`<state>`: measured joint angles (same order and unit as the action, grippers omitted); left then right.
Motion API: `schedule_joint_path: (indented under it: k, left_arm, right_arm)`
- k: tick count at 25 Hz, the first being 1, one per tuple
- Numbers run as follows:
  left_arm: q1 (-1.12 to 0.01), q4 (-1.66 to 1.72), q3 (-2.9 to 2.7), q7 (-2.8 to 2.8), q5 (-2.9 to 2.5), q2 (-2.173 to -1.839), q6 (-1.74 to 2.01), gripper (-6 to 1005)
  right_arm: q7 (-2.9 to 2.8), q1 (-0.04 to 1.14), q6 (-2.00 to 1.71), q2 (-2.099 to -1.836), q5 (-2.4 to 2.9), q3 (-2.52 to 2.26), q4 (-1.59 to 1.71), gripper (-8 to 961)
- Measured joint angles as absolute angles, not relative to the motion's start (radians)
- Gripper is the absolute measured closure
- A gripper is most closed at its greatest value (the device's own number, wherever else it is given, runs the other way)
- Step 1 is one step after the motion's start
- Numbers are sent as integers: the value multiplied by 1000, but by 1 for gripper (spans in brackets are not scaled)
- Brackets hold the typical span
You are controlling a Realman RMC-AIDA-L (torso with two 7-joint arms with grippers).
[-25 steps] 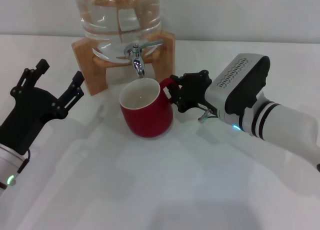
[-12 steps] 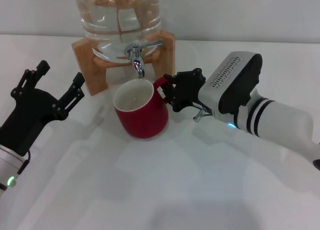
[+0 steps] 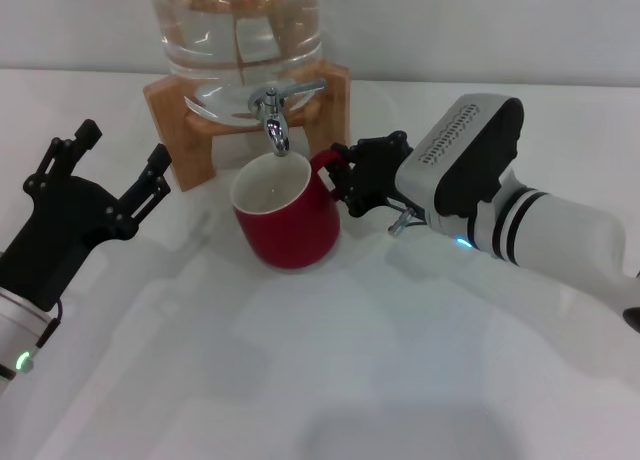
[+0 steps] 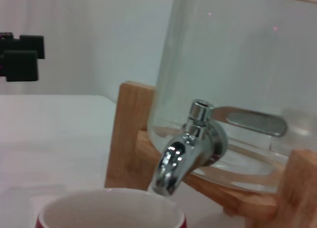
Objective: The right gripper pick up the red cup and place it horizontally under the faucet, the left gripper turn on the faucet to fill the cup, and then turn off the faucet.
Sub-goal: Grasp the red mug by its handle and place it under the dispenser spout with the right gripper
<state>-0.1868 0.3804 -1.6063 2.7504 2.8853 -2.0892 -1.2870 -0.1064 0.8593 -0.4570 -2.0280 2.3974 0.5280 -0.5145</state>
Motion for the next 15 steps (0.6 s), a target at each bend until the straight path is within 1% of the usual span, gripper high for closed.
schedule_joint_path:
  k: [15]
  left_arm:
    - [-191, 376, -1617, 2750, 2889, -2091, -1287, 127]
  right_arm:
    - [-109, 868, -434, -2028, 2350, 524, -505, 828]
